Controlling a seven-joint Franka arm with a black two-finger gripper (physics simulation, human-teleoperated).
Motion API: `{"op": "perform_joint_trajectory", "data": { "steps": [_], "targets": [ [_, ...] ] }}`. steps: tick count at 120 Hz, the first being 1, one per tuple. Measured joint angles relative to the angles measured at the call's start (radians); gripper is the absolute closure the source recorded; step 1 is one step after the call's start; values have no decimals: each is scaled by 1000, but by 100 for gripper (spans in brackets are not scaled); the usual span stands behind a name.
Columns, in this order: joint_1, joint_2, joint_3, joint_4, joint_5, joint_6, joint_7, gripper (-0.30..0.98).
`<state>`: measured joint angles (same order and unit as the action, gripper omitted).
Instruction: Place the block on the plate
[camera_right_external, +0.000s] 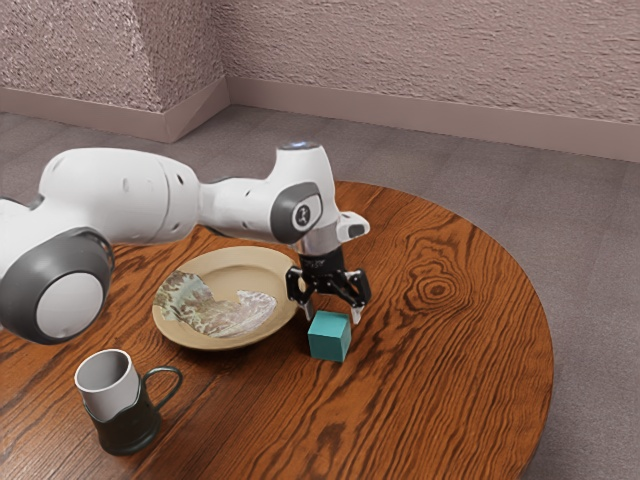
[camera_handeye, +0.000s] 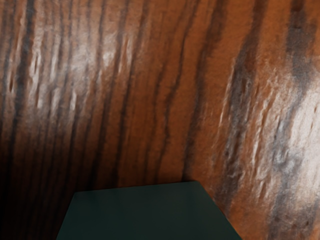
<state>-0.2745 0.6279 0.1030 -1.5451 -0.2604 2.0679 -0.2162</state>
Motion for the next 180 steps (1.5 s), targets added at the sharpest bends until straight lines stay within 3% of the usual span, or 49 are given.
{"op": "perform_joint_trajectory", "data": {
  "steps": [29, 85, 131, 180],
  "targets": [
    [3, 16, -6, 0, 2, 9, 3, 1],
    [1, 33, -26, 2, 70, 13, -2, 1],
    [1, 39, -27, 10, 74, 14, -5, 19],
    [0, 37, -28, 11, 77, 14, -9, 28]
  ]
}}
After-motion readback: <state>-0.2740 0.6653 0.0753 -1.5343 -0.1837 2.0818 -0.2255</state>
